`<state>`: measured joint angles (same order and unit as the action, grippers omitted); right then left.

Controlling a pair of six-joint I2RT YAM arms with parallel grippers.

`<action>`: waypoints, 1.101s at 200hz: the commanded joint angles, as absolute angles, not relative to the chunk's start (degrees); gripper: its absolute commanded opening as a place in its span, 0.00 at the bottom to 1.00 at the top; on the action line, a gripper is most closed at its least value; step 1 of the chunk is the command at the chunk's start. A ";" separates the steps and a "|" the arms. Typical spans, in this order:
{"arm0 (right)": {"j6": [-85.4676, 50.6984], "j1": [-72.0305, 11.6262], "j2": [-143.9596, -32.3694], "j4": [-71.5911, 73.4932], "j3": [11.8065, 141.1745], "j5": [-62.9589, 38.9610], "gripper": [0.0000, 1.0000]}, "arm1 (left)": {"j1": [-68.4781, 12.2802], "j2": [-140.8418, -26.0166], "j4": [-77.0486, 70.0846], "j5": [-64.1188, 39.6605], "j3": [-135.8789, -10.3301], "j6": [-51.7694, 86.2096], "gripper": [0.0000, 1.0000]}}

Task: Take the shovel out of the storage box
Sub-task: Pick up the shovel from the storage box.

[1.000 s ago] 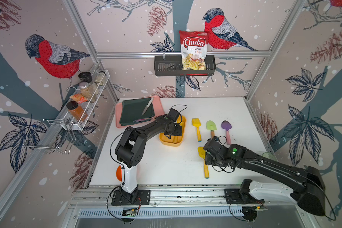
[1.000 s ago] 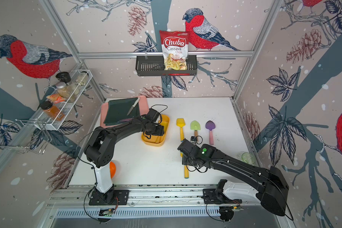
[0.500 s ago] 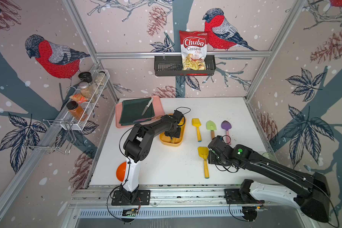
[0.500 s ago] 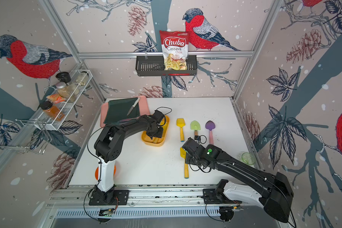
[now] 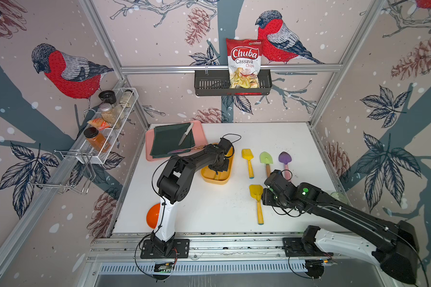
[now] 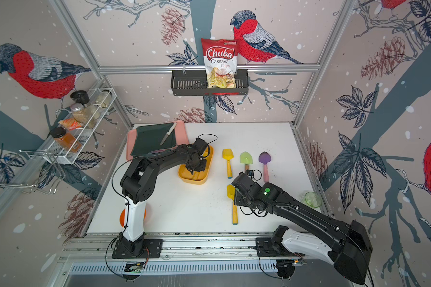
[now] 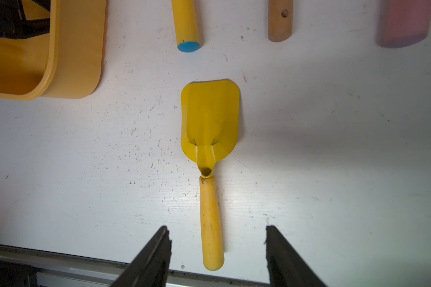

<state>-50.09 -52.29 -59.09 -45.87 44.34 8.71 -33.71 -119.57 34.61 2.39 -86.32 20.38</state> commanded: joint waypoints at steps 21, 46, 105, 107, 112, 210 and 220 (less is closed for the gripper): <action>-46.44 -50.98 -59.67 -42.71 46.05 6.51 0.64 | -33.07 -115.14 33.65 -3.15 -85.42 22.12 0.00; -42.45 -47.76 -59.05 -38.18 47.78 2.17 0.64 | -30.67 -108.79 29.63 -8.96 -83.33 23.71 0.00; -35.61 -36.06 -61.34 -19.97 50.05 -20.75 0.71 | -24.22 -90.18 5.59 -30.01 -69.82 32.44 0.00; -35.53 -35.82 -61.68 -19.43 50.39 -21.49 0.71 | -24.07 -89.67 4.50 -30.44 -69.27 32.96 0.00; -35.28 -35.40 -62.50 -18.22 51.16 -23.06 0.71 | -23.74 -88.33 1.63 -31.93 -67.79 34.23 0.00; -41.77 -35.04 -77.60 11.15 62.40 -50.34 0.71 | -20.30 -75.51 -47.11 -44.43 -48.63 61.91 0.00; -42.82 -35.28 -78.94 13.46 63.24 -51.71 0.71 | -20.30 -75.32 -50.51 -44.80 -47.32 64.11 0.00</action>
